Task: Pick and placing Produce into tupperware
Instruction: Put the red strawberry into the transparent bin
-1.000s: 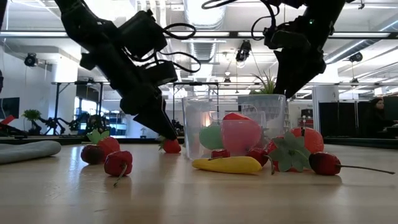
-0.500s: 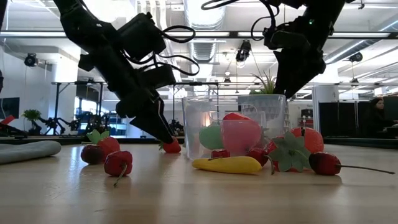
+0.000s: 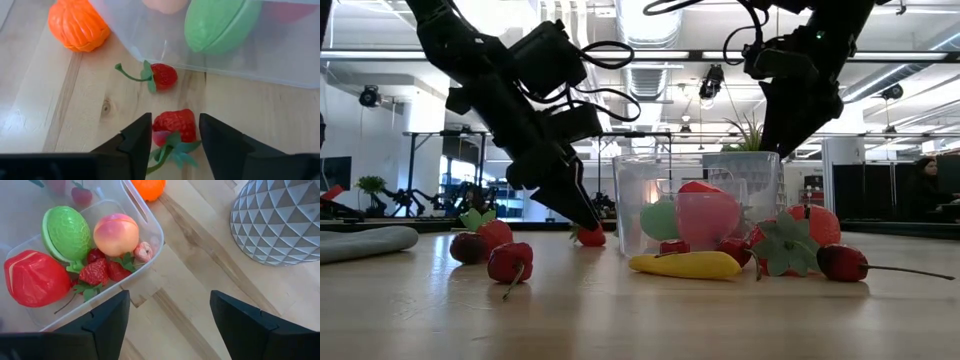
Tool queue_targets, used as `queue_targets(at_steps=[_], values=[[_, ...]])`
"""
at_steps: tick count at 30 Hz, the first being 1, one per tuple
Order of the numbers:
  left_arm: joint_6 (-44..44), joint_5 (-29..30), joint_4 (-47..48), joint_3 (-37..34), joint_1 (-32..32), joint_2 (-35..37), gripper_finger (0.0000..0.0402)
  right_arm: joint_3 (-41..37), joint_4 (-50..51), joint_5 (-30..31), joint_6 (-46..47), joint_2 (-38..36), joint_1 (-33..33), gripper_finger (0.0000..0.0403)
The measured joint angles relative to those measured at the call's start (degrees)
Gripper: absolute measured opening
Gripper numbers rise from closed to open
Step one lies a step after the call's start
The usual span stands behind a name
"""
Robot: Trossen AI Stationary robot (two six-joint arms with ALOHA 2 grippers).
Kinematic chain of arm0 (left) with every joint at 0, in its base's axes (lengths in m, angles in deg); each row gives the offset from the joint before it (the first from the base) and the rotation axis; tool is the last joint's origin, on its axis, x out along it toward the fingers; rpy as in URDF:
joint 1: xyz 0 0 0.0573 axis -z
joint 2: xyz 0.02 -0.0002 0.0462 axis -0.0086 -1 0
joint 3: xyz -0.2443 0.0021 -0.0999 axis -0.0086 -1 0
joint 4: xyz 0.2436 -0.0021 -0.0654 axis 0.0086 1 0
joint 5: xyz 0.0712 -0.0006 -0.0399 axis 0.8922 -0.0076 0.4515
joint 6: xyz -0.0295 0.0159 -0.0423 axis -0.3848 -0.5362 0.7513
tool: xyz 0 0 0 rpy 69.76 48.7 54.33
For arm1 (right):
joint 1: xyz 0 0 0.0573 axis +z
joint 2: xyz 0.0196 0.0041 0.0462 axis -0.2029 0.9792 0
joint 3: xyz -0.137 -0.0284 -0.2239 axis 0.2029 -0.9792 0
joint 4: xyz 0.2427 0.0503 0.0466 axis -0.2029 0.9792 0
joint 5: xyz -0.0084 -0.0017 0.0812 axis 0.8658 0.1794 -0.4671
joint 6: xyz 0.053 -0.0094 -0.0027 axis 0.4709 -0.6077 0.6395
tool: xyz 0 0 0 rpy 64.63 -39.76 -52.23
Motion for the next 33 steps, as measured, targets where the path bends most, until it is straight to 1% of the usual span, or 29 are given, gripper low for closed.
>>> queue_targets(at_steps=[7,11,19,22,26,33], values=[[0.11,0.14,-0.04,-0.76,-0.04,0.0,0.0145,0.0,-0.49,0.02,0.0,0.0,-0.02,0.0265],[0.22,1.37,-0.46,-1.02,-0.04,-0.5,0.0148,0.0,-1.0,0.02,-0.02,0.0,-0.01,0.0269],[0.22,2.05,0.15,-0.6,-0.04,-0.61,0.0187,-0.01,-1.13,0.04,-0.04,0.01,-0.02,0.0264],[0.2,2.07,0.13,-0.7,-0.04,-0.61,0.0195,-0.02,-1.31,0.09,-0.07,0.02,-0.02,0.0264],[0.12,2.07,0.09,-0.7,-0.04,-0.61,0.0191,-0.04,-1.42,0.23,-0.1,0.02,-0.02,0.0269],[0.43,1.42,-0.32,-0.43,-0.04,-2.9,0.0165,-0.07,-1.46,1.59,-0.28,0.02,-0.04,0.0263]])
